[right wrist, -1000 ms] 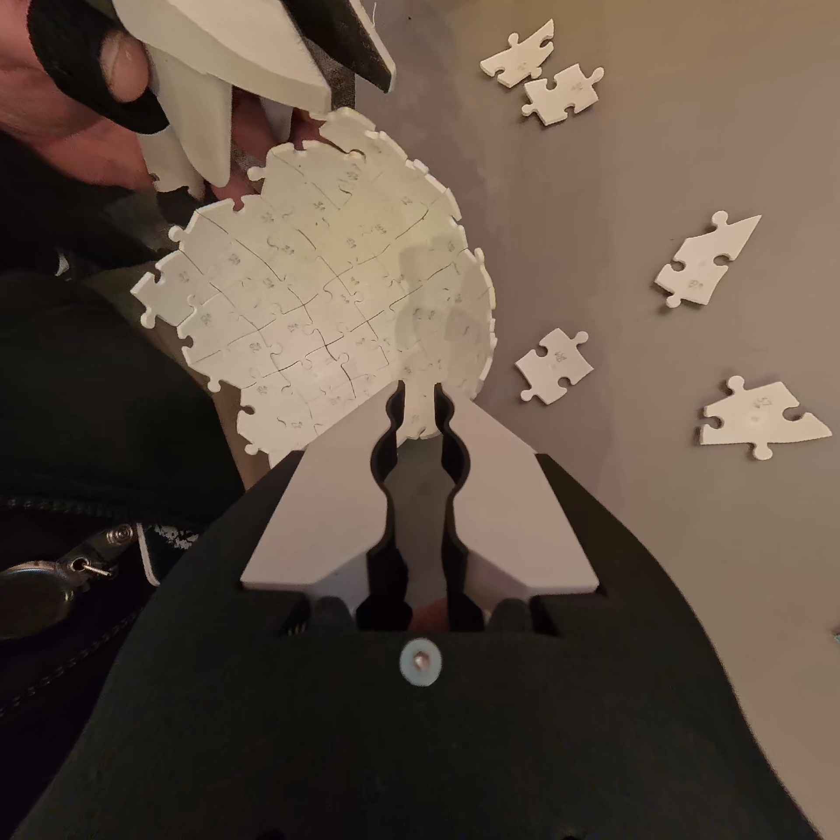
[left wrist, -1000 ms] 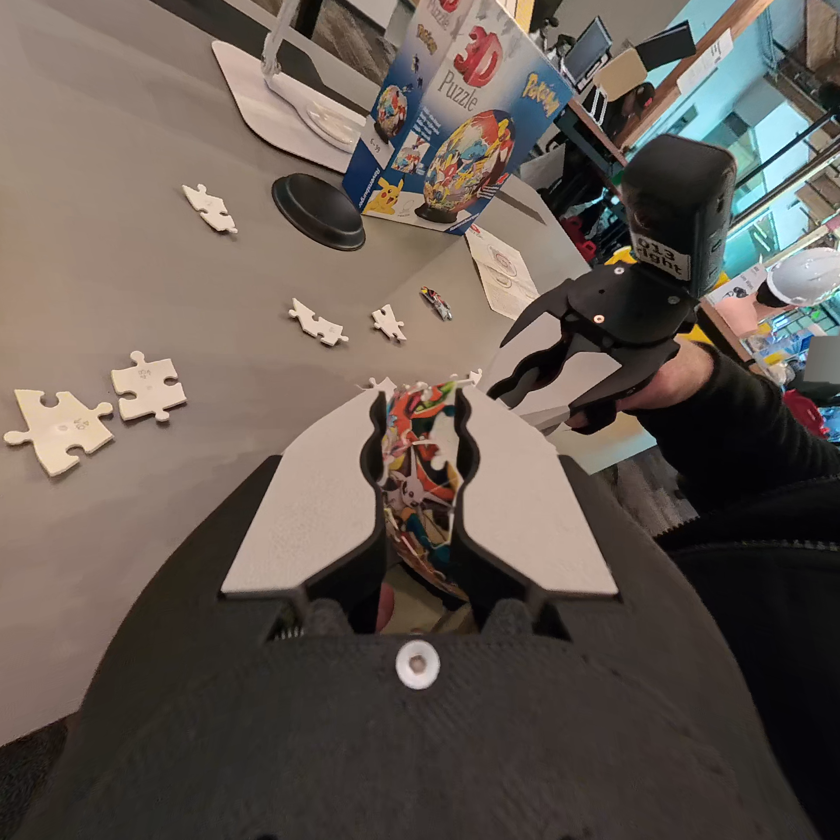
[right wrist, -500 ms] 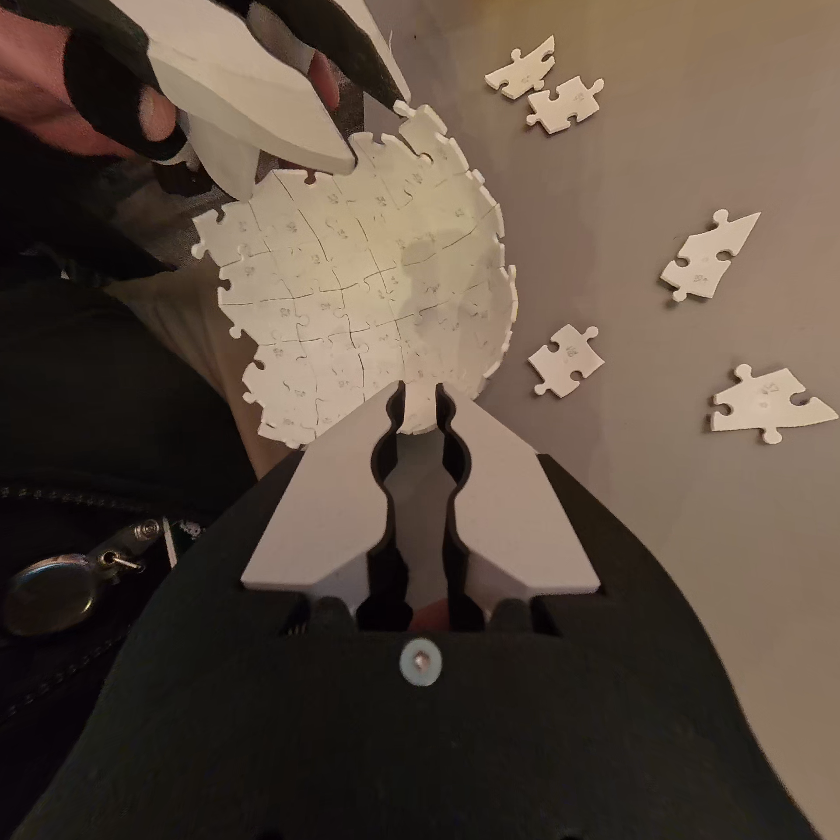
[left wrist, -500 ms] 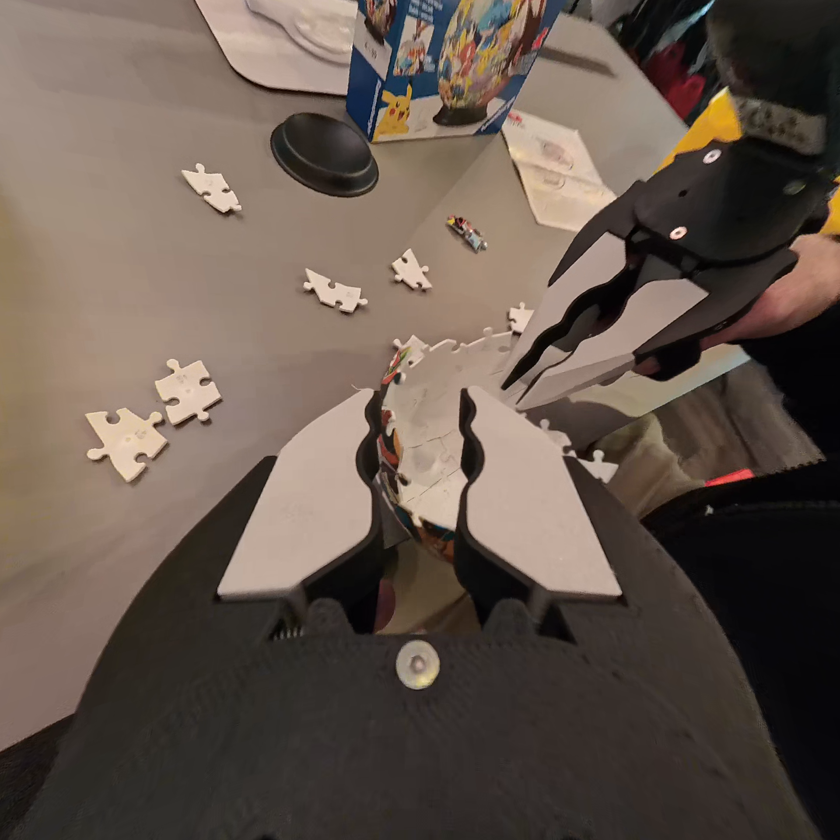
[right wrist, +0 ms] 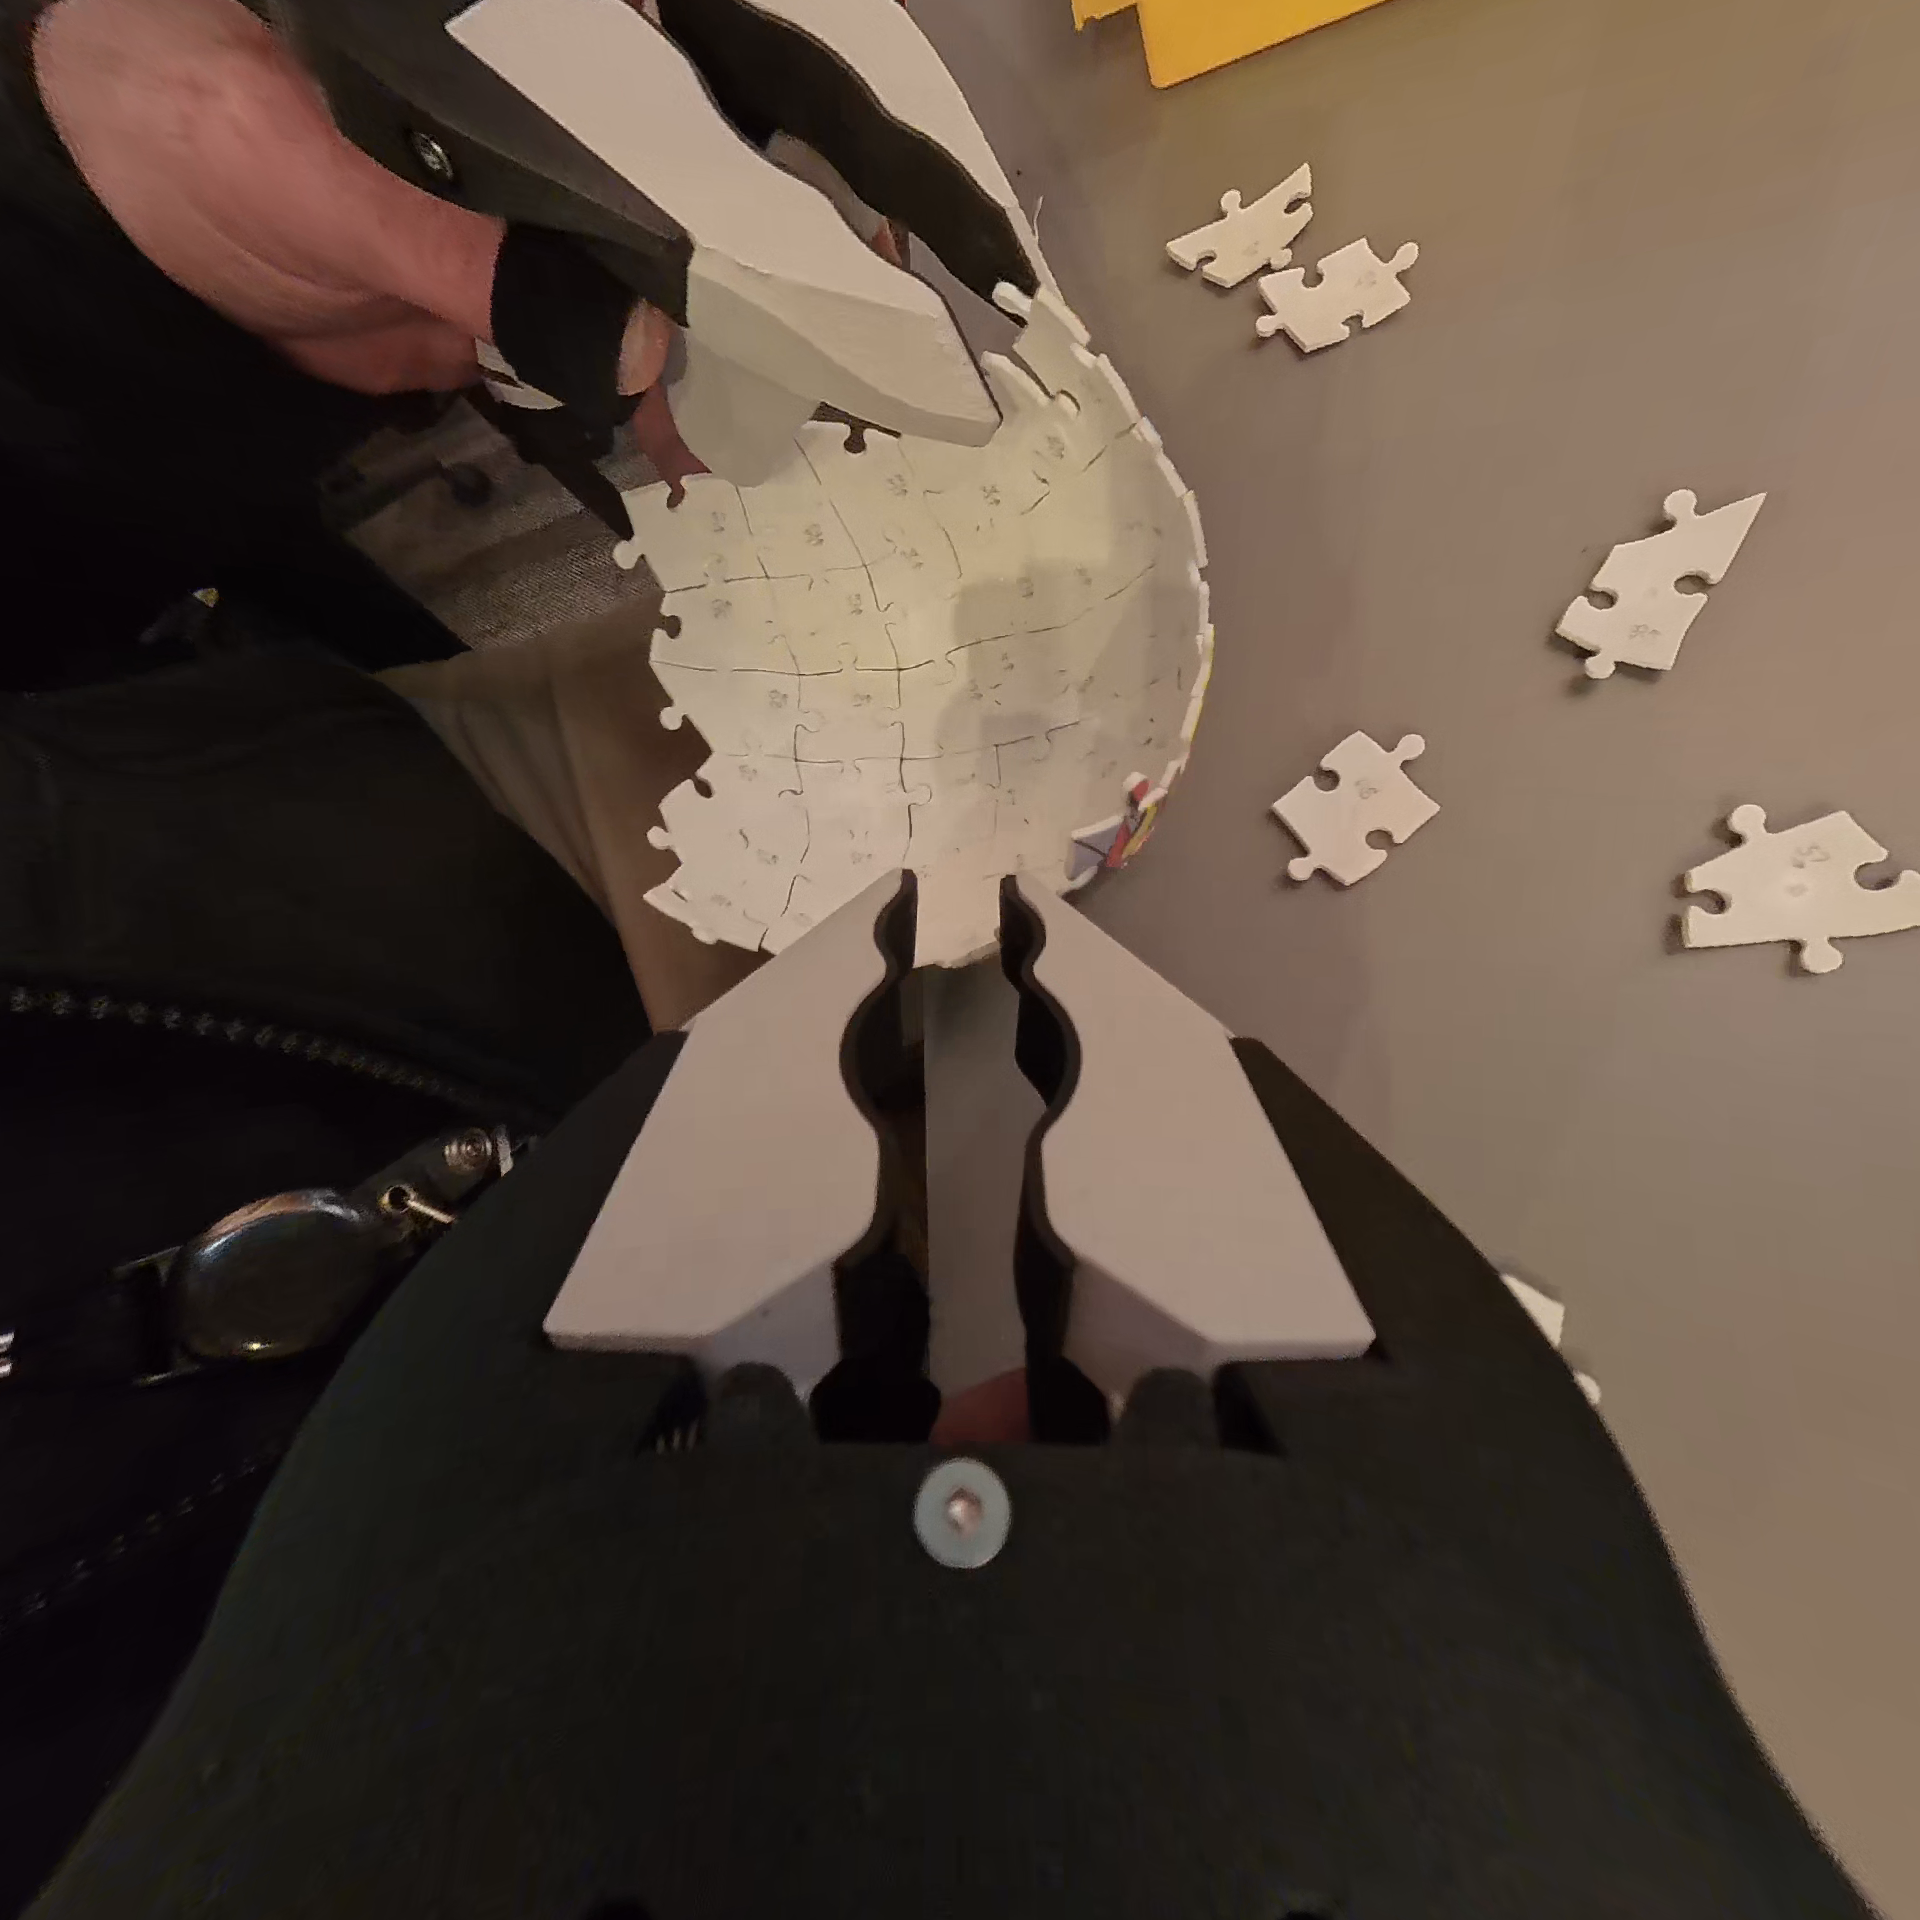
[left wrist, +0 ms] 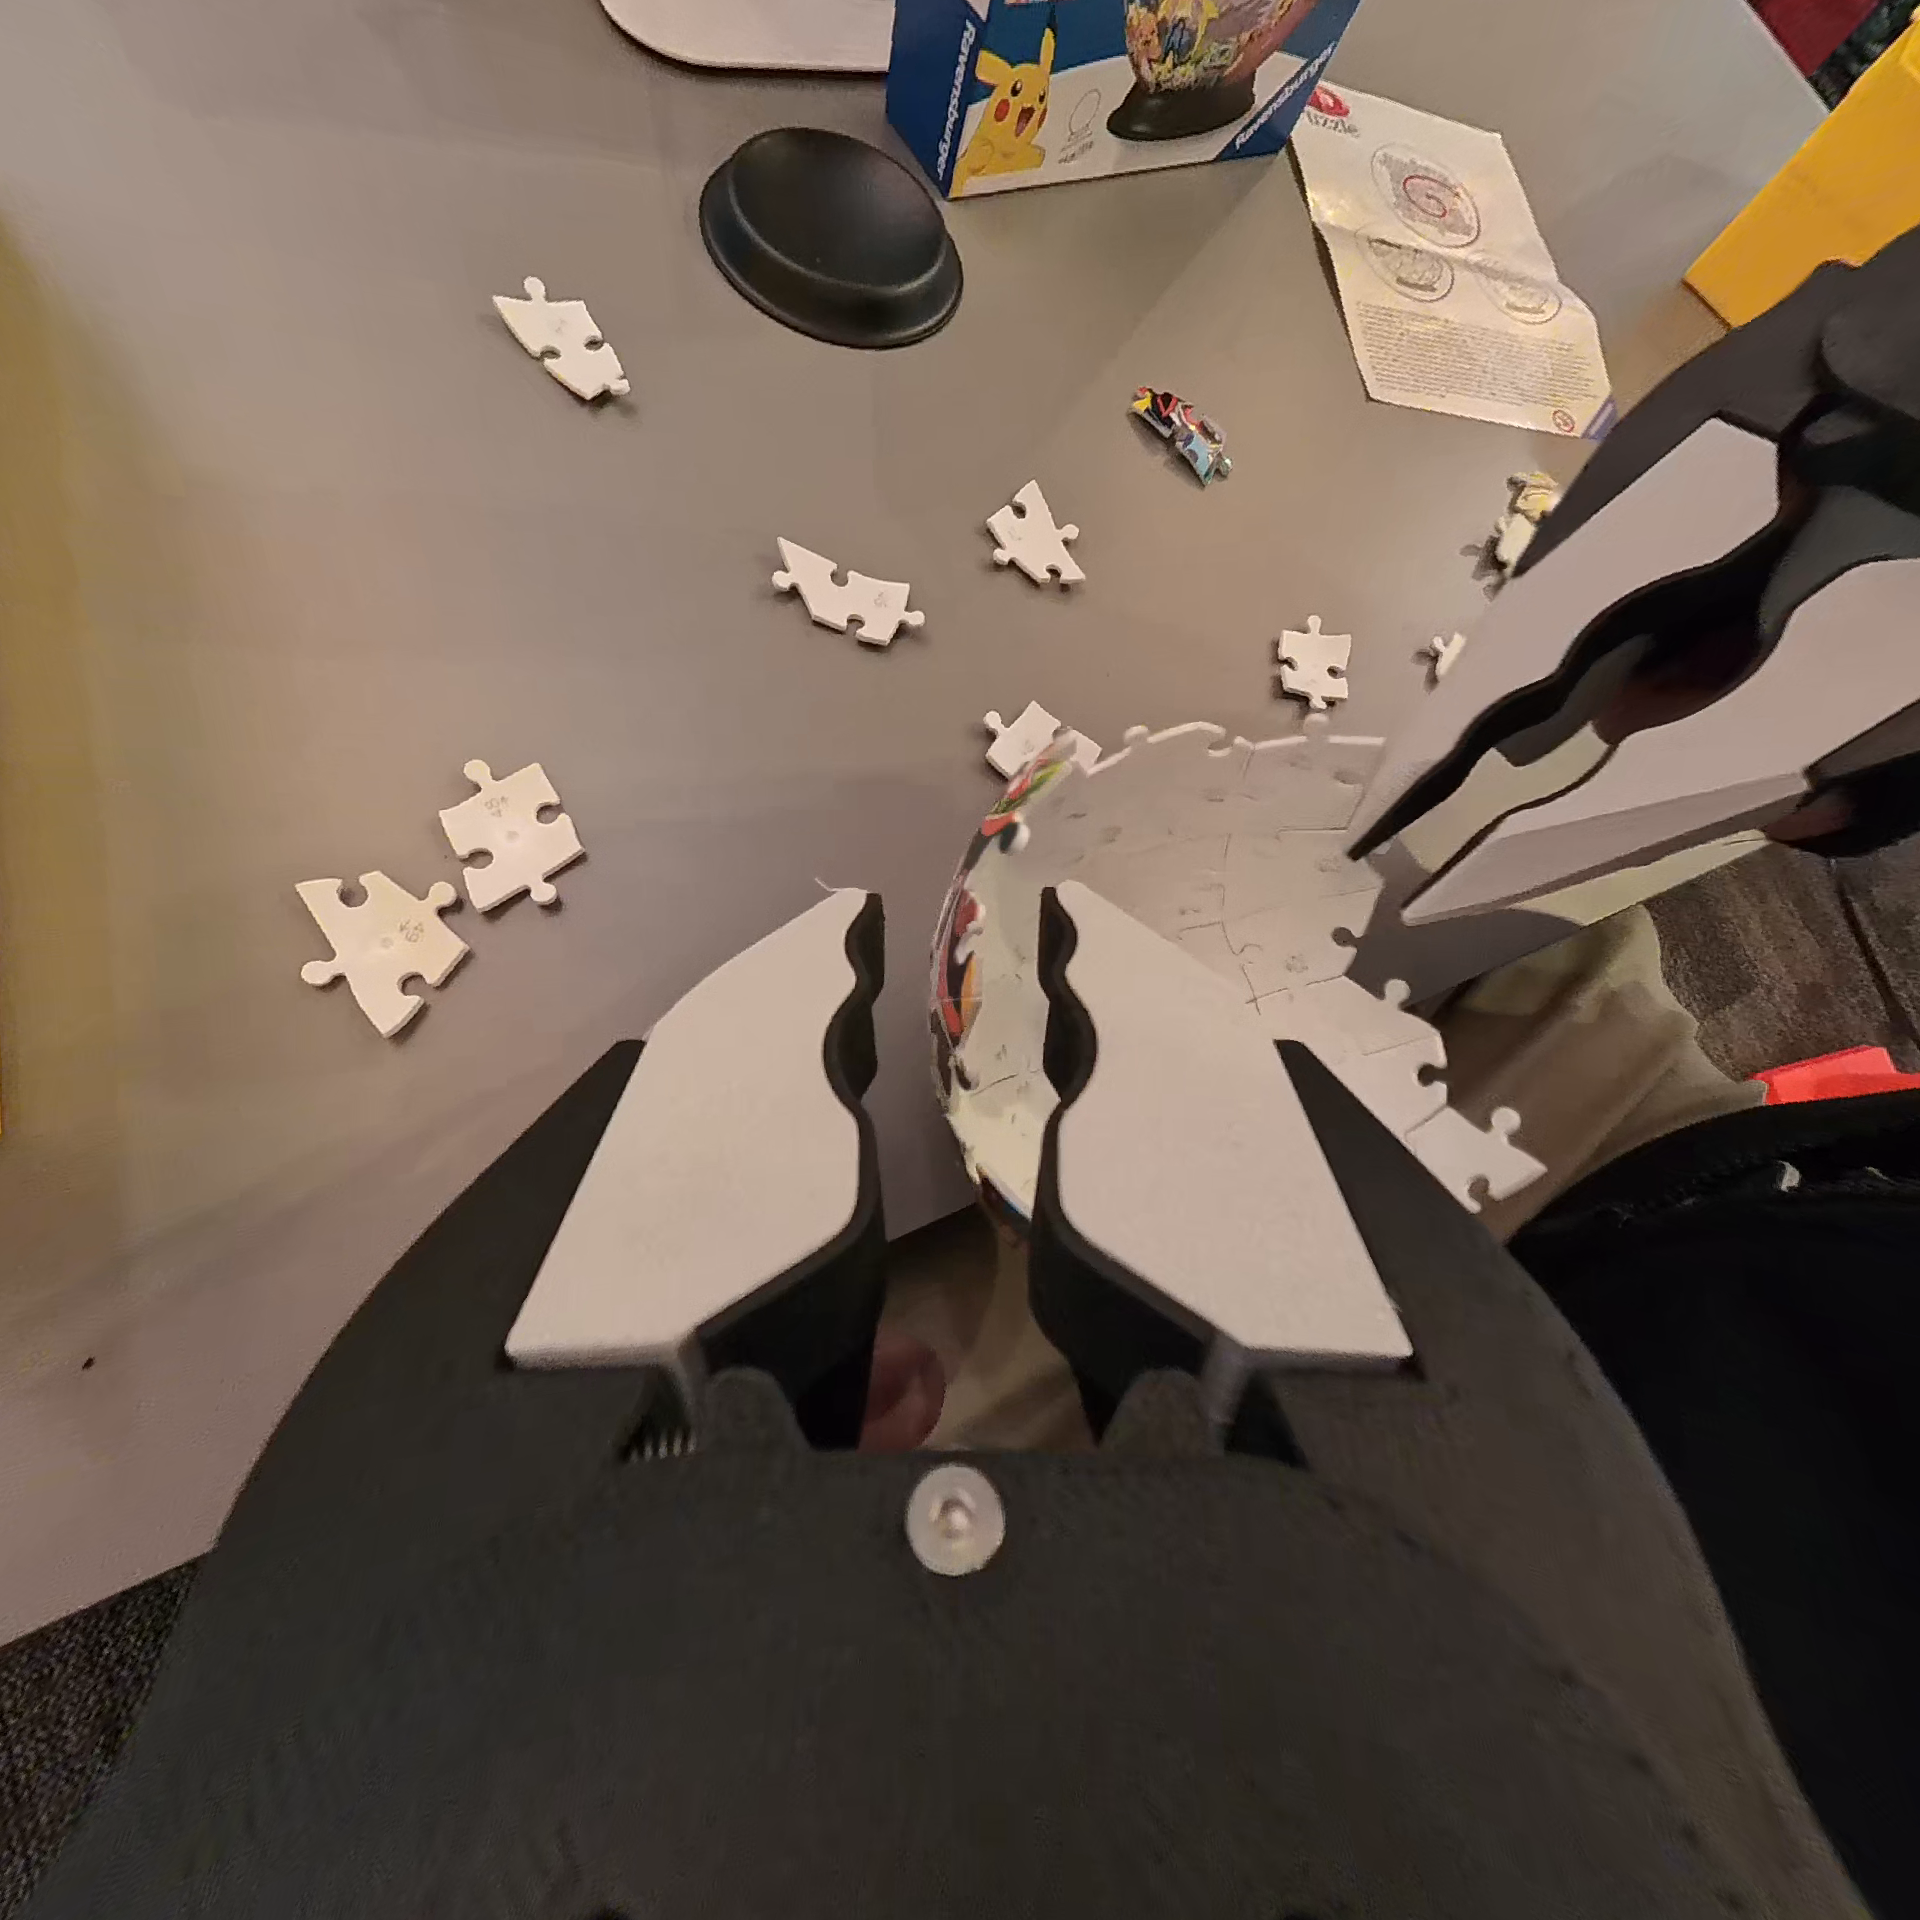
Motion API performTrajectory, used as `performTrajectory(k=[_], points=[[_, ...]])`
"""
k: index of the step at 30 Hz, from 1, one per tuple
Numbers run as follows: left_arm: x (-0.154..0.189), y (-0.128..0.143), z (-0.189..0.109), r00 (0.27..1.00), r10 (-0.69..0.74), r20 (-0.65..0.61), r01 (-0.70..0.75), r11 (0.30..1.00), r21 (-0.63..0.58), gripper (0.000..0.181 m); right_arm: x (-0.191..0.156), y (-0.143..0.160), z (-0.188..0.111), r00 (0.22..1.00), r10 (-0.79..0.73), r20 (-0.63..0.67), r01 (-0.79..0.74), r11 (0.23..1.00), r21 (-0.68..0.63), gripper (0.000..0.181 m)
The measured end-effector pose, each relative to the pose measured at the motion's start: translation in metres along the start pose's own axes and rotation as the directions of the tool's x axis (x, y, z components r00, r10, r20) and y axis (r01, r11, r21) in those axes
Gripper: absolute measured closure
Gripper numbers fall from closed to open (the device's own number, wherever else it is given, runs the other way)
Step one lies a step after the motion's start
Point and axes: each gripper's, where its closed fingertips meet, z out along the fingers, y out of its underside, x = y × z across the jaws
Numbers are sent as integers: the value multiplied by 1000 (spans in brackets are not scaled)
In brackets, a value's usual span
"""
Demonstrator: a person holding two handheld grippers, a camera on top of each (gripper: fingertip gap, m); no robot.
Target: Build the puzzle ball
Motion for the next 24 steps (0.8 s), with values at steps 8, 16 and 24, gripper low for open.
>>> performTrajectory(k=[8, 16, 24], points=[[-4, 4, 4, 1000, 2, 19, -2, 1000, -16, 158, -14, 0, -10, 999, -2, 35, 1, 999, 37, 165], [-13, 14, 9, 999, -1, 52, 5, 998, -66, 165, -17, 3, -24, 994, 31, 106, -40, 996, 80, 164], [-21, 19, 12, 997, -20, 76, 26, 996, -80, 171, -9, 7, -28, 992, 57, 112, -68, 992, 102, 164]])
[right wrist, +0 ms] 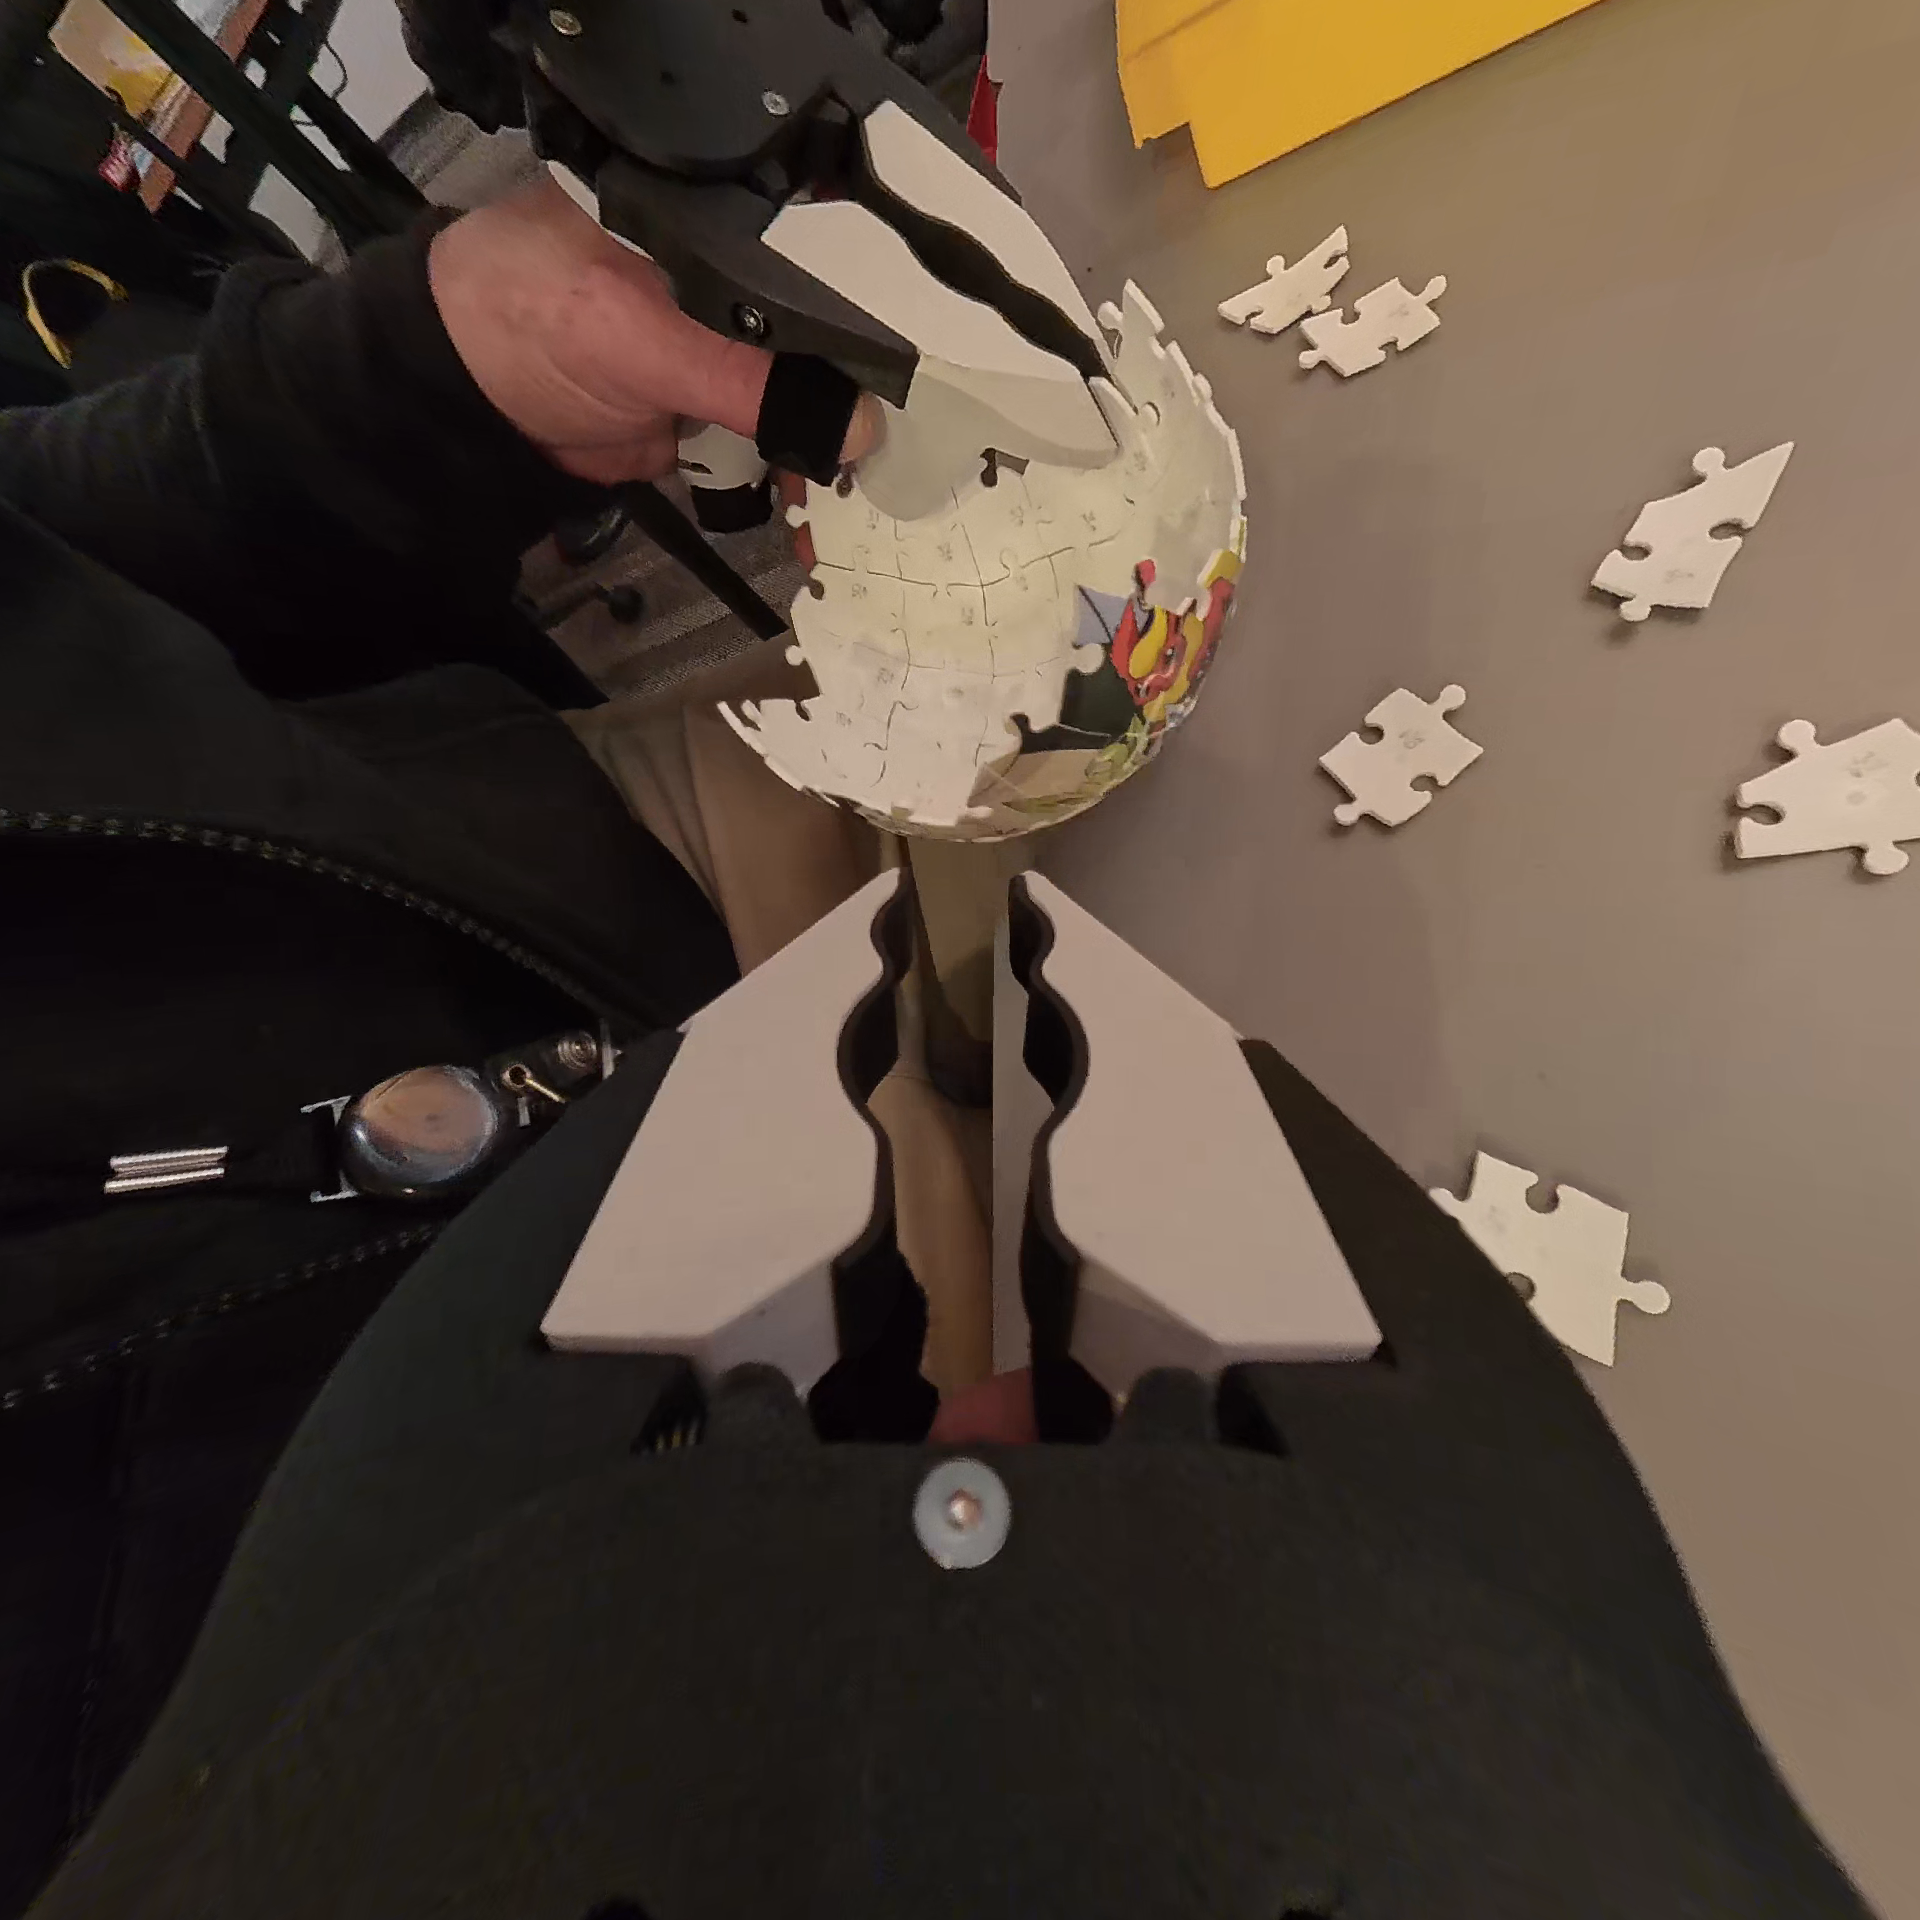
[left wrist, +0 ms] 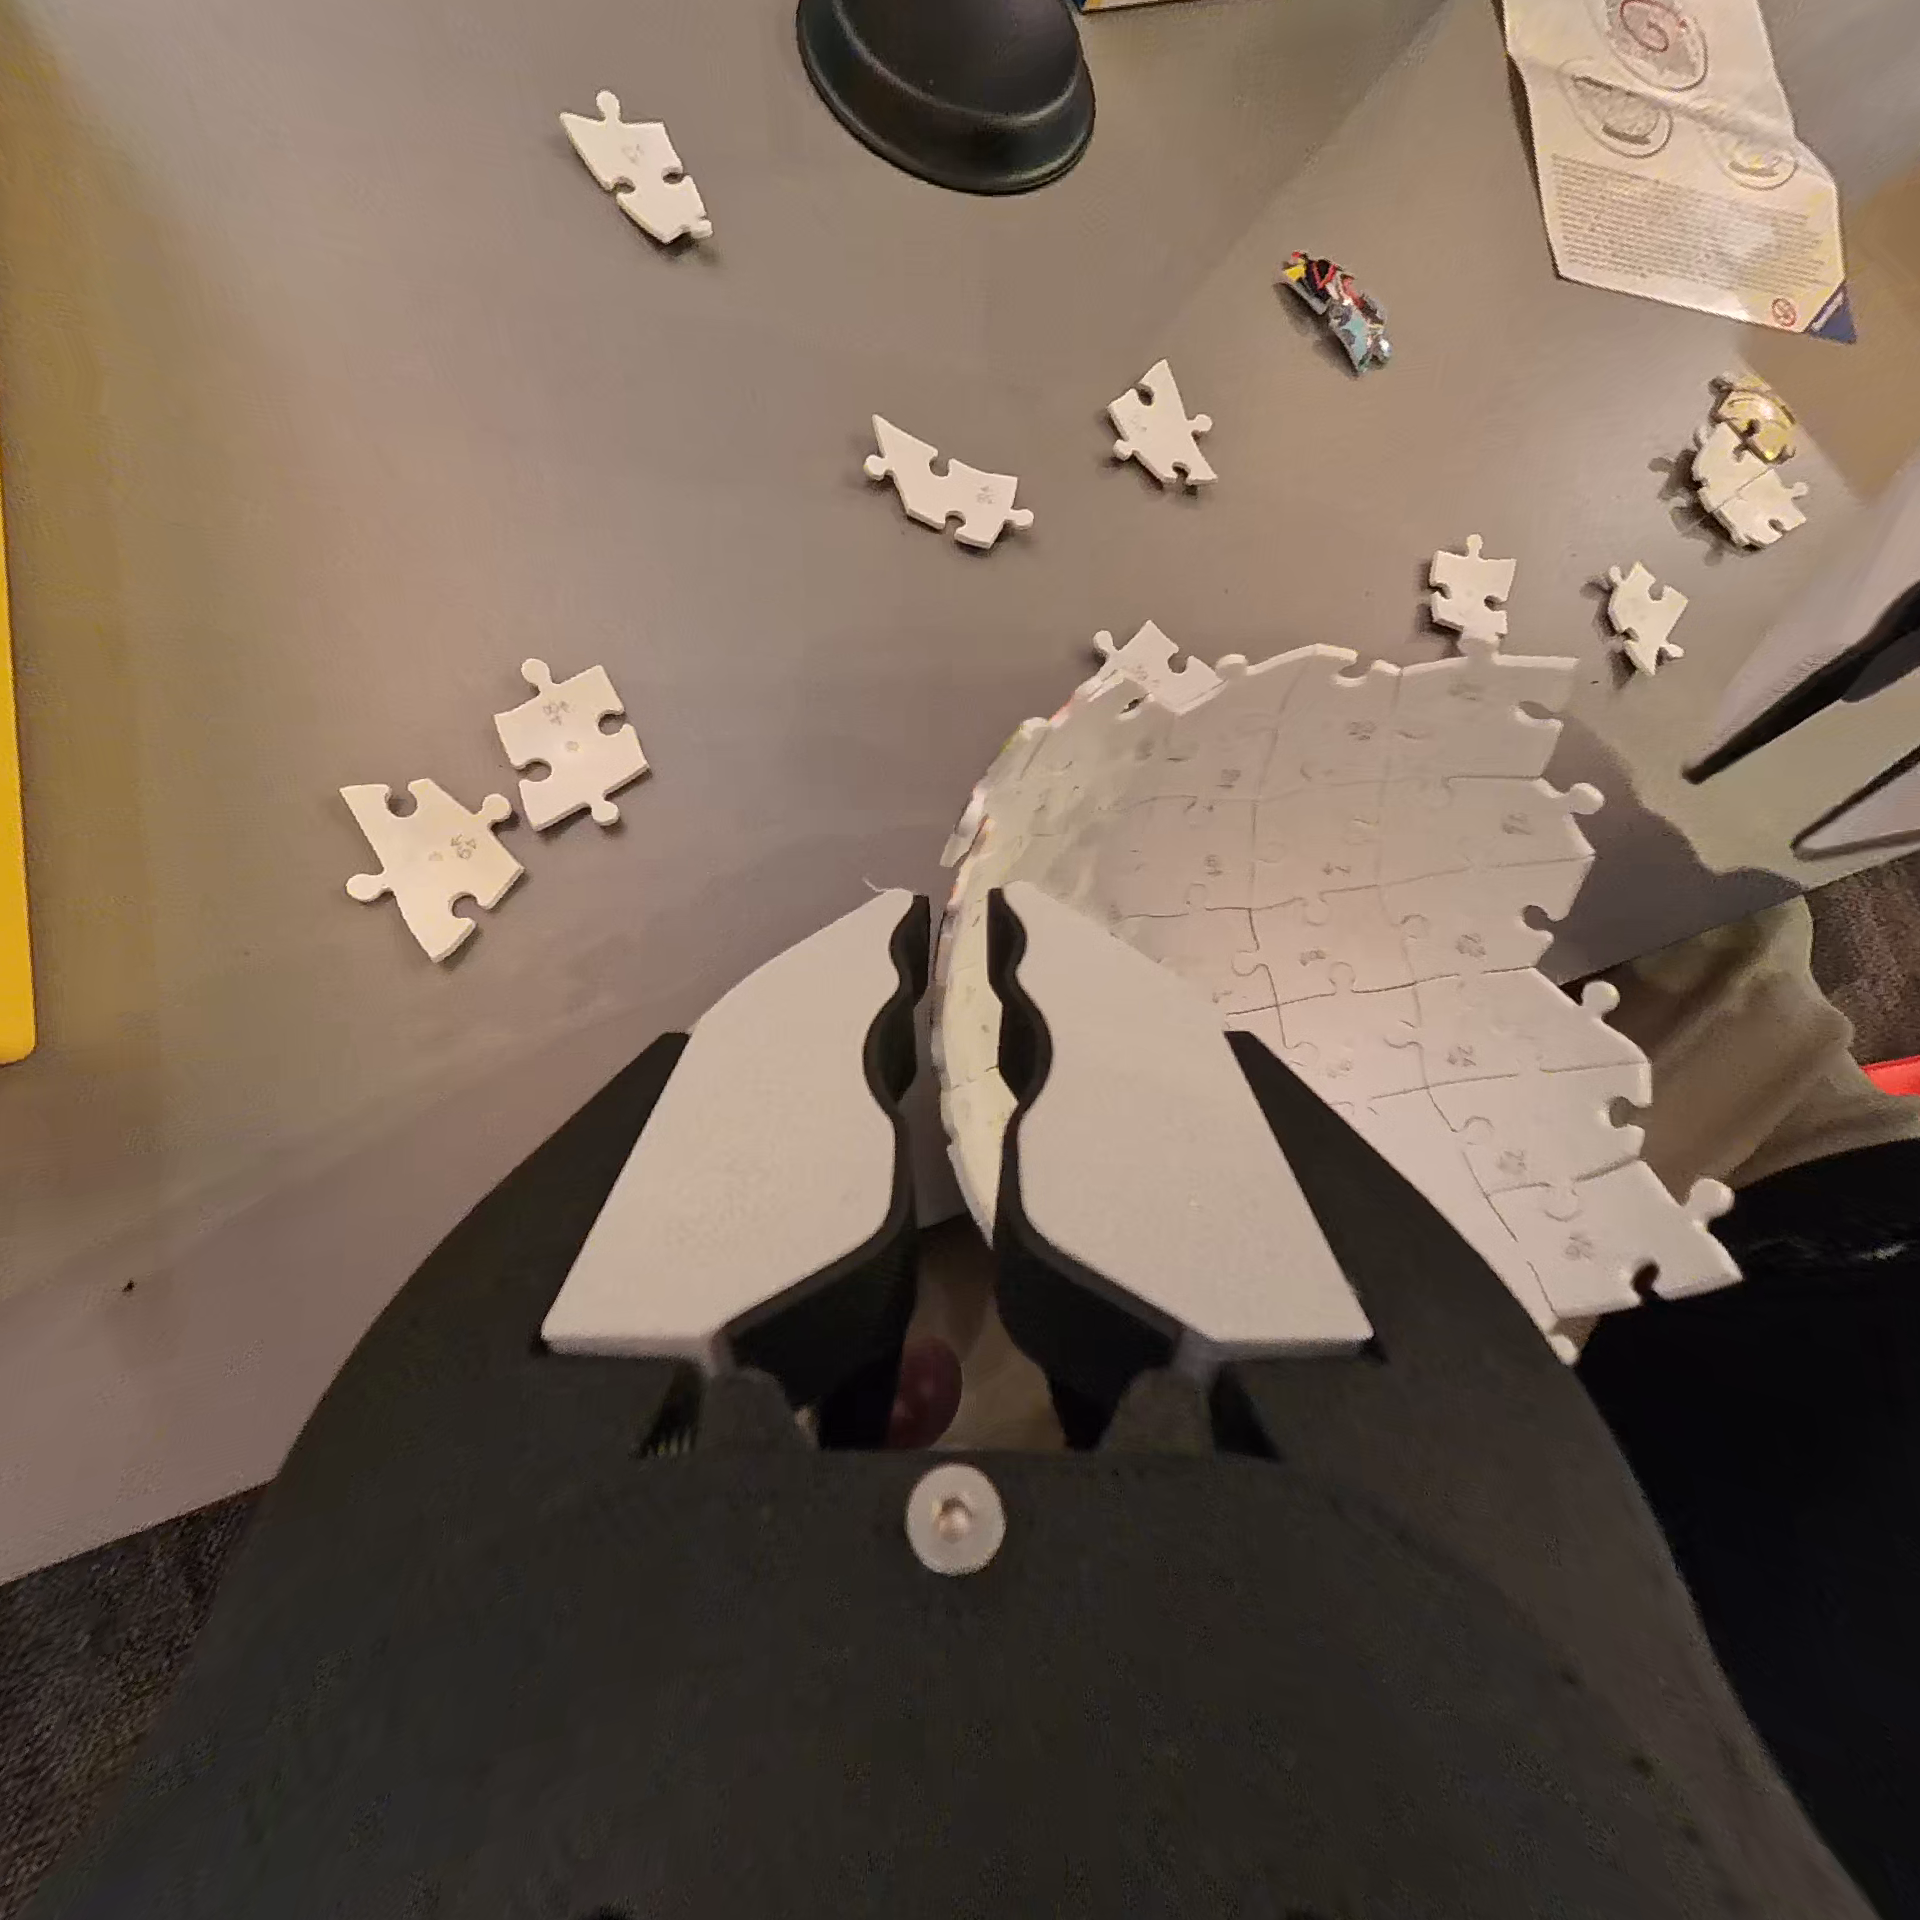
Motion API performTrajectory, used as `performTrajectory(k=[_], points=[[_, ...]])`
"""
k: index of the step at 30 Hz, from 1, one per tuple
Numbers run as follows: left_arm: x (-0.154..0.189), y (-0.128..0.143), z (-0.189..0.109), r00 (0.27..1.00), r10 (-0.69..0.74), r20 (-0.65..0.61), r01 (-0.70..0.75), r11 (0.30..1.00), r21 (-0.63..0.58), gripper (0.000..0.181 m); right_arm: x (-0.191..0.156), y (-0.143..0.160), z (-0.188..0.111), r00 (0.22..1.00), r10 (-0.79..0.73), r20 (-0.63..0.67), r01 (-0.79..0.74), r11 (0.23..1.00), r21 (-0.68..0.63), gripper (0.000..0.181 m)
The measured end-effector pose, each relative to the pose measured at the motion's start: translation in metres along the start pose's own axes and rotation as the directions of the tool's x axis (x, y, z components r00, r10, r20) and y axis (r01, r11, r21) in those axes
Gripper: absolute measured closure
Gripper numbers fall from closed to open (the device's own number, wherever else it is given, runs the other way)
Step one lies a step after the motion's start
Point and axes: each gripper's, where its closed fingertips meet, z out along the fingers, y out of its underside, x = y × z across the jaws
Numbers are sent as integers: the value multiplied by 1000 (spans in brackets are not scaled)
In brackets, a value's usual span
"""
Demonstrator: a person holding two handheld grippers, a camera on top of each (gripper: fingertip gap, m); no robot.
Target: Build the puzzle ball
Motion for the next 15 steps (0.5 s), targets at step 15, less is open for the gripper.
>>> performTrajectory(k=[15], points=[[0, -5, 7, 999, 47, -23, -47, 999, 1, 173, 60, -83, 26, 962, -243, -126, 244, 970, -10, 156]])
